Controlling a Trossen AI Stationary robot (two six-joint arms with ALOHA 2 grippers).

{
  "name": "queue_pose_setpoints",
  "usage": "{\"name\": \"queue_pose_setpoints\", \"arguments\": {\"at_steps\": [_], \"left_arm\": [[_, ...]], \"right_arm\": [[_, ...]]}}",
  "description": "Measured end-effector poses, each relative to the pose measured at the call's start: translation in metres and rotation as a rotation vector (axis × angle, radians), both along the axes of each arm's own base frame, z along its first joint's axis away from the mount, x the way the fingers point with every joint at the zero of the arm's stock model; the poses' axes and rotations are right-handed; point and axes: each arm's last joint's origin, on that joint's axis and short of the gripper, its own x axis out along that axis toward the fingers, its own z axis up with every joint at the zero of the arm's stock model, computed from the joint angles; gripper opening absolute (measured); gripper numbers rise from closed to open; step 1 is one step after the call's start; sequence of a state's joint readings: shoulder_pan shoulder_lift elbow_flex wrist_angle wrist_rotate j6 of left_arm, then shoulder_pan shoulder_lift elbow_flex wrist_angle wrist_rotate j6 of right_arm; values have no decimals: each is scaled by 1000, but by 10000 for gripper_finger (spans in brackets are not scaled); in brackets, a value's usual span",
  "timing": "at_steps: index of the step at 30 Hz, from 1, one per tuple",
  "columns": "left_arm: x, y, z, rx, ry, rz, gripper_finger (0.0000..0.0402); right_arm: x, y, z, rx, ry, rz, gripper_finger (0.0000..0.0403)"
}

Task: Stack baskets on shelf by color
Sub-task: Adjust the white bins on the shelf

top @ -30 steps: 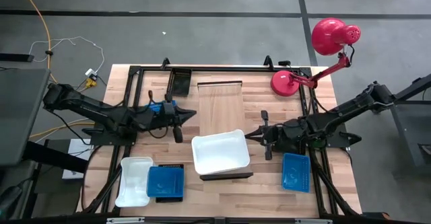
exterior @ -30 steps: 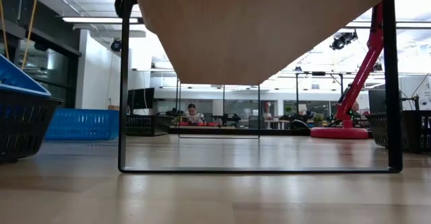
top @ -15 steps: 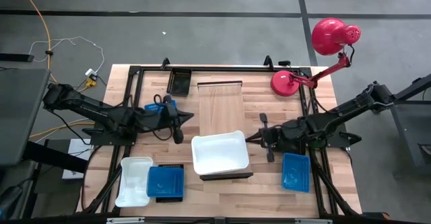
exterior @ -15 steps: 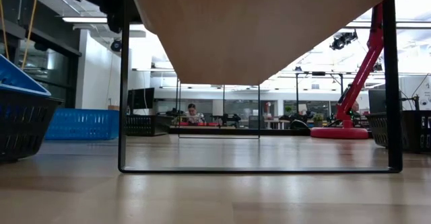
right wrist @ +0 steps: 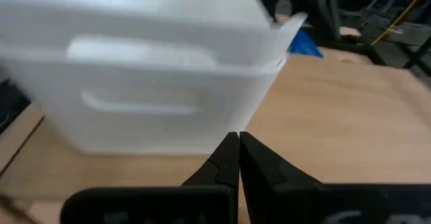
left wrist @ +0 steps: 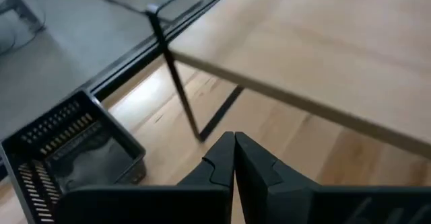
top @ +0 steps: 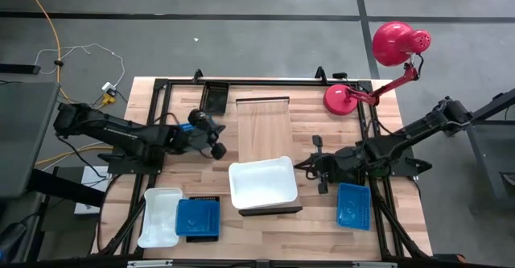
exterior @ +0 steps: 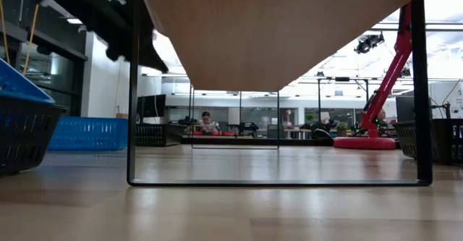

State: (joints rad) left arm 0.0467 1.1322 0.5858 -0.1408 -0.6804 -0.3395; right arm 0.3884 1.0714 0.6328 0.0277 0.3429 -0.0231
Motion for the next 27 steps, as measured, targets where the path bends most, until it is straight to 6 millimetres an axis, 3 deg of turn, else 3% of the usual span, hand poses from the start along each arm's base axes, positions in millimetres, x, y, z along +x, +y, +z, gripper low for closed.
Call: {"name": "queue_pose_setpoints", "arguments": {"at_steps": [9, 18, 27], "left_arm": [[15, 37, -12, 50, 29, 41, 0], [14, 80, -15, -45, -62, -28, 0], [16, 105, -20, -74, -148, -74, 0]], "right_arm": [[4, 0, 20, -5, -20, -23, 0], [4, 0, 20, -5, -20, -23, 0], [4, 0, 20, -13, -20, -21, 0]]}}
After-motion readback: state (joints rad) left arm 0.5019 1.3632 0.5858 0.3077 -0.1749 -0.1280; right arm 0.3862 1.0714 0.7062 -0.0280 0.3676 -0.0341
